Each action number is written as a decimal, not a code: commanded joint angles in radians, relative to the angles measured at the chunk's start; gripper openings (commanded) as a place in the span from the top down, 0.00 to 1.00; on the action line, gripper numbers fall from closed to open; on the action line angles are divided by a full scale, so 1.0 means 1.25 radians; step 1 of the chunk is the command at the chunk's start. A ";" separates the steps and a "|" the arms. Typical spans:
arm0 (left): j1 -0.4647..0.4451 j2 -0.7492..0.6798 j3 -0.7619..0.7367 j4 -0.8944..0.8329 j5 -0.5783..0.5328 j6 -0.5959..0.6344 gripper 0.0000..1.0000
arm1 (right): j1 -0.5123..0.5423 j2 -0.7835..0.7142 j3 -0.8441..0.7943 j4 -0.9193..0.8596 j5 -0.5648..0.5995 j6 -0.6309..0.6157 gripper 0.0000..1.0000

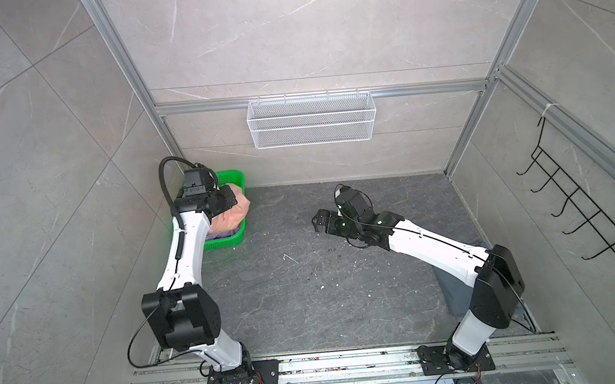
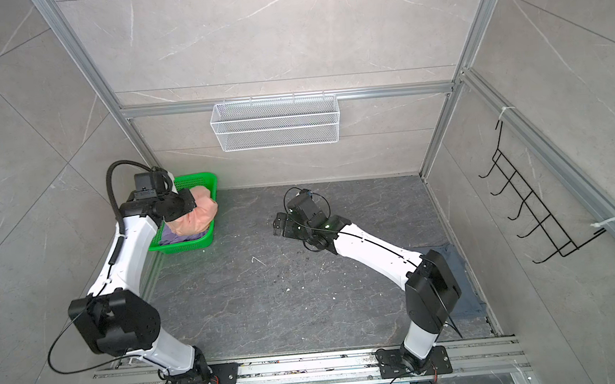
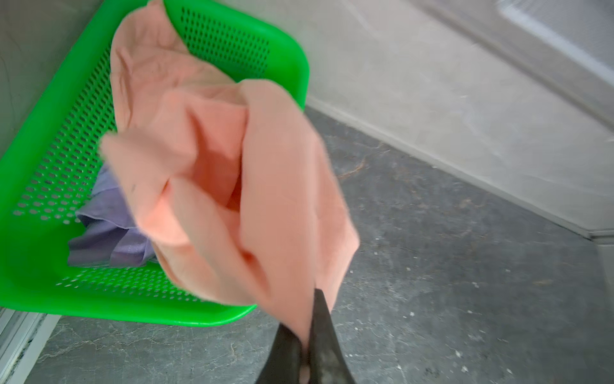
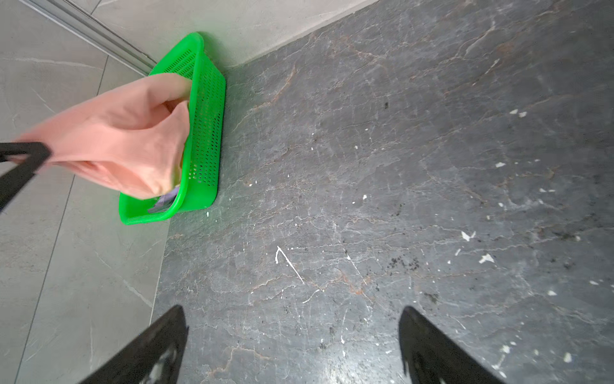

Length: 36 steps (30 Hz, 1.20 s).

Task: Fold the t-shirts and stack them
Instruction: 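Lift the pink t-shirt from the basket with the left gripper onto the table center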

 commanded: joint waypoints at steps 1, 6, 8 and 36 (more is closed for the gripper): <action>0.002 -0.091 0.071 -0.012 0.105 -0.002 1.00 | 0.001 -0.083 -0.034 -0.026 0.056 -0.026 0.01; -0.008 -0.178 0.170 0.007 0.267 -0.081 1.00 | -0.002 -0.170 -0.082 -0.068 0.098 -0.080 0.00; -0.018 -0.206 0.218 0.041 0.317 -0.137 1.00 | -0.012 -0.185 -0.086 -0.076 0.081 -0.111 0.00; -0.474 -0.102 0.106 0.308 0.161 -0.402 1.00 | -0.078 -0.464 -0.158 -0.209 -0.068 -0.290 0.00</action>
